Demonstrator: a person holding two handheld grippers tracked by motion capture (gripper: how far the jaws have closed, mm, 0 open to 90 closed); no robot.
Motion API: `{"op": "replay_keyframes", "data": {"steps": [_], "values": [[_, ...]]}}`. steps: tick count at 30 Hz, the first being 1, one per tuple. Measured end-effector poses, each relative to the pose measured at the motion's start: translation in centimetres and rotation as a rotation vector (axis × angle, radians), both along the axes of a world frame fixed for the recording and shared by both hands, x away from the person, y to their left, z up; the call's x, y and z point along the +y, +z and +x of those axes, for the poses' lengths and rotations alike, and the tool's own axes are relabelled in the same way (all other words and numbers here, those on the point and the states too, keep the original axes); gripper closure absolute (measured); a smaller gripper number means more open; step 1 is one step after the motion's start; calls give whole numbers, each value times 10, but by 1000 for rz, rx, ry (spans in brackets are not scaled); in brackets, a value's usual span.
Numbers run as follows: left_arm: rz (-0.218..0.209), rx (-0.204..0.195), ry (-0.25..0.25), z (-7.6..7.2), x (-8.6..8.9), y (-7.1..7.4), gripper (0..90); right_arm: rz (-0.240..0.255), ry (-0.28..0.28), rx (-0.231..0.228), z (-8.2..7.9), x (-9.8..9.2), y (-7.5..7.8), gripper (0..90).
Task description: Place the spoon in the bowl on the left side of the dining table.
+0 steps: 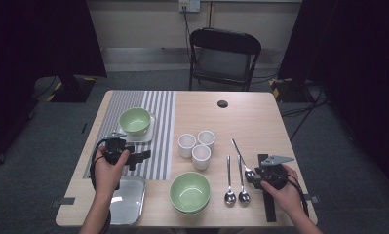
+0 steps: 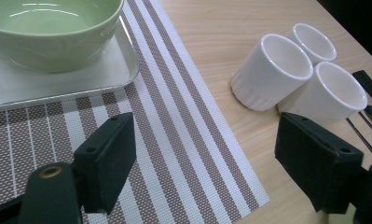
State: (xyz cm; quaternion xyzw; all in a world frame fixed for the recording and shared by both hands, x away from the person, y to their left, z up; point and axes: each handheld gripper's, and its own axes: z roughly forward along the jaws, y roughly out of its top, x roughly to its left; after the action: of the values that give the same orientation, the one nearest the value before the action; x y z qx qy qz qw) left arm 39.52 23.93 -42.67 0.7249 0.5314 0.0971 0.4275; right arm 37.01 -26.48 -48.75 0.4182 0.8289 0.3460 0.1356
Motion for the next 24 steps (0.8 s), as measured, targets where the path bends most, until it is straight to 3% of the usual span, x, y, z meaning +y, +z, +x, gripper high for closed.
{"op": "replay_keyframes", "data": {"steps": [7, 24], "values": [[-2, -4, -1, 0, 0, 1, 206, -25, 3, -17, 7, 4, 0, 517], [-2, -8, 1, 0, 2, 2, 206, 13, -55, -15, 19, 9, -1, 533]]}}
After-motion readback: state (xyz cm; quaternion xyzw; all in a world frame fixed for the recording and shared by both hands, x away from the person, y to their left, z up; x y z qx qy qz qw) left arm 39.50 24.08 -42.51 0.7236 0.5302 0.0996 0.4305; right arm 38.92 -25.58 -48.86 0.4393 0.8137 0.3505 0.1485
